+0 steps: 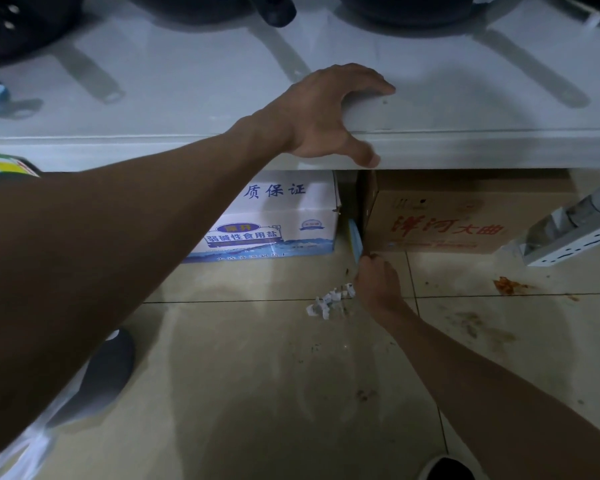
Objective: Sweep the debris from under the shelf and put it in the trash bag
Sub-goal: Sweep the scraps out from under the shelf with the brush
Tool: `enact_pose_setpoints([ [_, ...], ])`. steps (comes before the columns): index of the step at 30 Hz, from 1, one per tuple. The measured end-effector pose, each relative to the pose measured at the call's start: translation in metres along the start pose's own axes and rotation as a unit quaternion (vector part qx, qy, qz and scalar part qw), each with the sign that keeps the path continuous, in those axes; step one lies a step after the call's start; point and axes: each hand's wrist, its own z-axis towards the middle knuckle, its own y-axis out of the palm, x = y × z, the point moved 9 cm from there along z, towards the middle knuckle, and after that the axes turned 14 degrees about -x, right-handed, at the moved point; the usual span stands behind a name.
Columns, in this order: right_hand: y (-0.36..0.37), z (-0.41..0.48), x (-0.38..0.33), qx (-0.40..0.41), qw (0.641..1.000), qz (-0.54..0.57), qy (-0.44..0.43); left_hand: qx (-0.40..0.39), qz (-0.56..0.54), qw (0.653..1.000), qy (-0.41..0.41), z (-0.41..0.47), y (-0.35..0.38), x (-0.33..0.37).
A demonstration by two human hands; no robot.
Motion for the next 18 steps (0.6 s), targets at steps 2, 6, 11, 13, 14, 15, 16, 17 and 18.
enact_pose_setpoints([
  [2, 0.001, -0.007, 0.000, 0.001, 1.000, 0.005, 0.001, 0.005, -0.002, 1.000, -0.001, -0.001, -0.001, -0.001],
  [6, -0.014, -0.019, 0.000, 0.002, 1.000, 0.006, -0.008, -0.003, 0.006, 1.000, -0.002, -0.001, 0.000, 0.003],
  [11, -0.058, -0.031, 0.004, 0.012, 0.998, -0.044, -0.042, -0.002, 0.012, 1.000, -0.006, -0.003, -0.003, 0.005],
  [13, -0.072, -0.035, 0.012, -0.004, 0.995, -0.081, -0.063, -0.009, 0.023, 1.000, -0.010, -0.003, -0.001, 0.006],
  [14, -0.076, -0.039, 0.017, -0.017, 0.992, -0.102, -0.071, -0.010, 0.028, 0.999, -0.011, -0.004, 0.000, 0.008],
  [15, -0.081, -0.042, 0.022, -0.026, 0.989, -0.125, -0.081, -0.008, 0.034, 0.999, -0.011, -0.004, -0.001, 0.009],
  [16, -0.086, -0.046, 0.027, -0.032, 0.985, -0.144, -0.091, -0.007, 0.038, 0.999, -0.012, -0.005, -0.001, 0.010],
  [17, -0.093, -0.051, 0.031, -0.033, 0.982, -0.156, -0.103, -0.006, 0.042, 0.999, -0.013, -0.005, -0.002, 0.009],
  [18, -0.101, -0.055, 0.036, -0.036, 0.979, -0.164, -0.113, -0.008, 0.045, 0.999, -0.016, -0.005, -0.001, 0.008],
])
